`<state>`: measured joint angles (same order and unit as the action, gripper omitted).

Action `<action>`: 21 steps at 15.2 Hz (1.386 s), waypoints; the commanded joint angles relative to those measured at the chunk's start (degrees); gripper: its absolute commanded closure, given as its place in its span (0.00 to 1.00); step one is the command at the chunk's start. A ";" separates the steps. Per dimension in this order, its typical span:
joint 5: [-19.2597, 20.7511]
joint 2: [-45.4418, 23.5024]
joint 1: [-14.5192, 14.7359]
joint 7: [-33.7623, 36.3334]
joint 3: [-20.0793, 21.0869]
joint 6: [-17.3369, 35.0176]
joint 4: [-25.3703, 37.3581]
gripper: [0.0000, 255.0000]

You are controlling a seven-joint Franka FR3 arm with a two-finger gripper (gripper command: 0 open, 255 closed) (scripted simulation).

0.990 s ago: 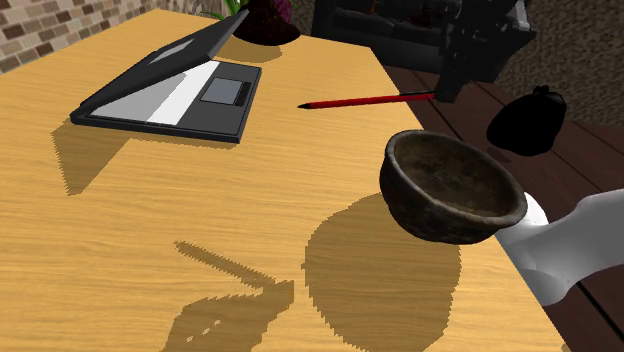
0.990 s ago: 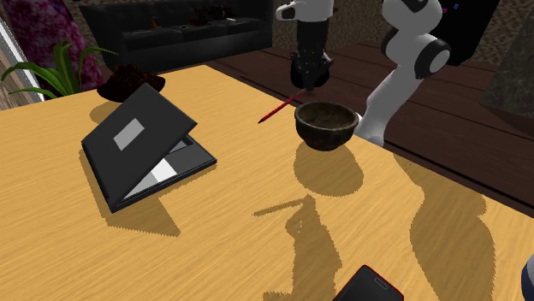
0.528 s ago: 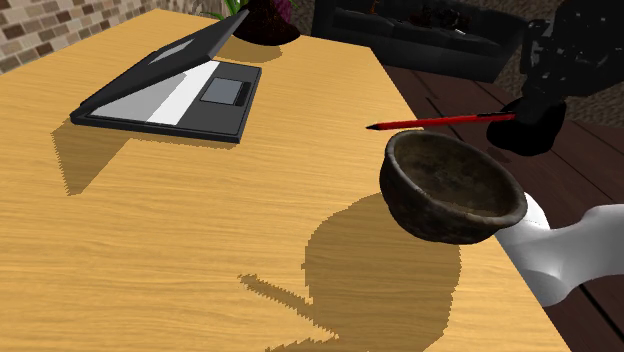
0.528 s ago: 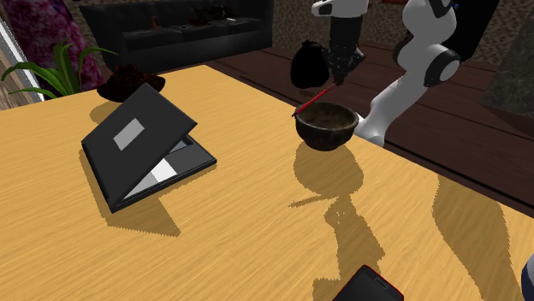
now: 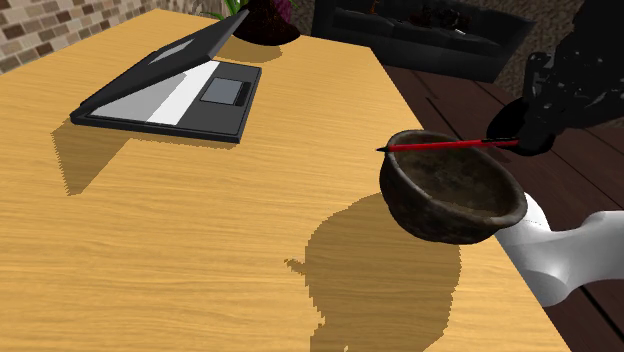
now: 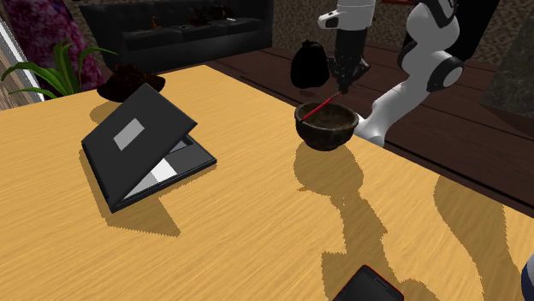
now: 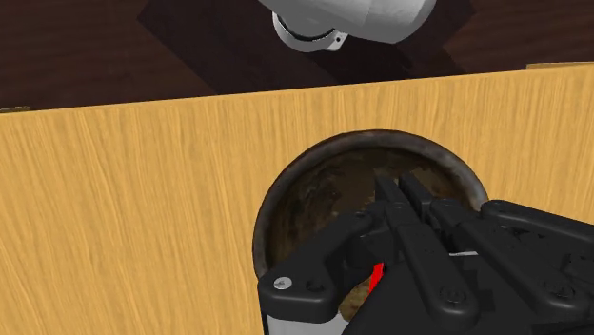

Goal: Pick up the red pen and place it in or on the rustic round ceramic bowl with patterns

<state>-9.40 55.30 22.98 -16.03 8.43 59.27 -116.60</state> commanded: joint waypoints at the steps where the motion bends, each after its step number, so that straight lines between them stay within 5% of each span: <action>1: -0.13 1.28 0.08 -0.13 0.13 1.27 -2.54 1.00; 8: -0.55 5.31 0.36 -0.58 0.56 5.24 -10.53 1.00; 16: -0.55 5.31 0.36 -0.58 0.56 5.24 -10.53 1.00; 17: -0.54 5.28 0.36 -0.58 0.55 5.24 -10.51 0.00; 21: -0.56 5.28 0.36 -0.57 0.57 5.26 -10.53 0.00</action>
<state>-9.96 60.59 23.34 -16.61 9.00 64.53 -127.12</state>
